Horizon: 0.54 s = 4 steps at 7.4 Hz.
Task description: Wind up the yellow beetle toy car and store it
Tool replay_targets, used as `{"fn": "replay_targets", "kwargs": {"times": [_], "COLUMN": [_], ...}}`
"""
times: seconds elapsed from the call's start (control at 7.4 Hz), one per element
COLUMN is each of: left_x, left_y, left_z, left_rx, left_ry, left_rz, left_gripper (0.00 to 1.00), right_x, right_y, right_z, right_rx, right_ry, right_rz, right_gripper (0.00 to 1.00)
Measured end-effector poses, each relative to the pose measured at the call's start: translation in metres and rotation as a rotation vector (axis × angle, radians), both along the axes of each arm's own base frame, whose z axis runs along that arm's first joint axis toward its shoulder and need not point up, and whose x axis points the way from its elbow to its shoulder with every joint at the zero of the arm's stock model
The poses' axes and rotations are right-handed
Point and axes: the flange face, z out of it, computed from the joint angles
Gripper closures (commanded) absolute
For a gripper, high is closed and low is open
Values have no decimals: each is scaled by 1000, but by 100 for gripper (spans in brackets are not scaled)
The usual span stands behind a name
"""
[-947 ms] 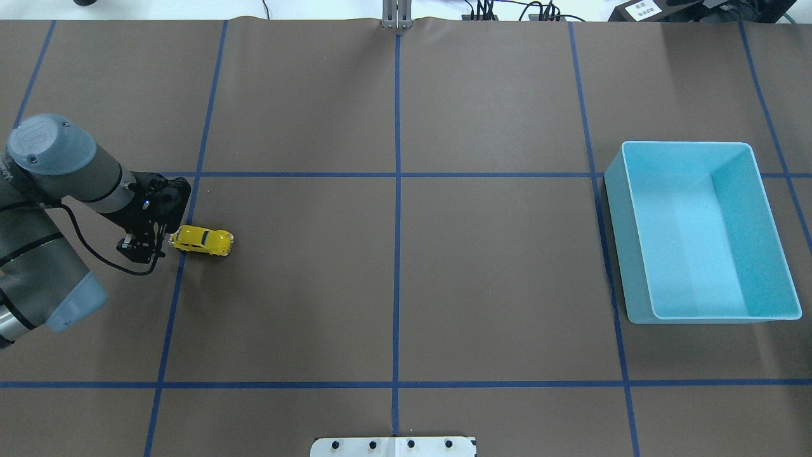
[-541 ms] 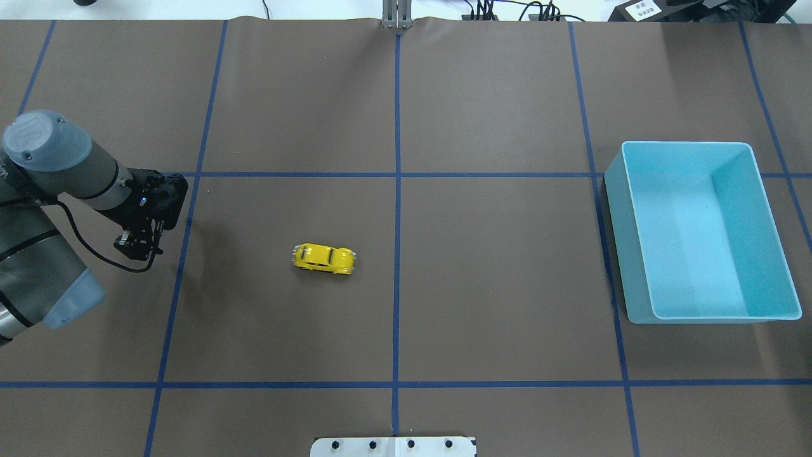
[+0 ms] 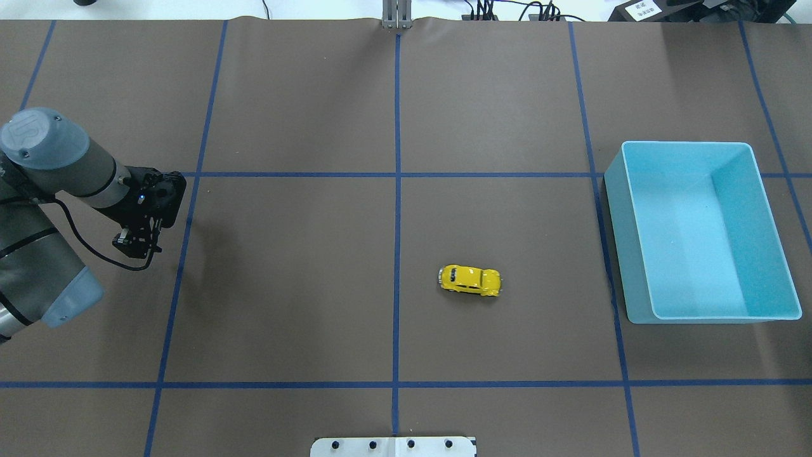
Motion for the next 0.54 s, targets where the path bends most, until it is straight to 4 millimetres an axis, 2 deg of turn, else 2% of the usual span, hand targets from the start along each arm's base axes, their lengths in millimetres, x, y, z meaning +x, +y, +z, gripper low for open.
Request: {"fn": "replay_targets", "kwargs": {"times": [0.14,0.27,0.54], "left_x": [-1,-3,-12], "left_y": [-1,-1,-7], "left_z": [-1,-1,-2], "left_rx": [1,1,-3], "left_ry": [1,2,1], "left_rz": [-2,-6,-26], "left_gripper": [0,0,0], "right_x": [0,0,-6], "right_y": [-1,-4,-11], "right_z": [-2,-14,-61], "right_rx": [9,35,123], "right_ry": [5,6,-1], "right_rz": [-1,-2,-9], "right_gripper": [0,0,0]}}
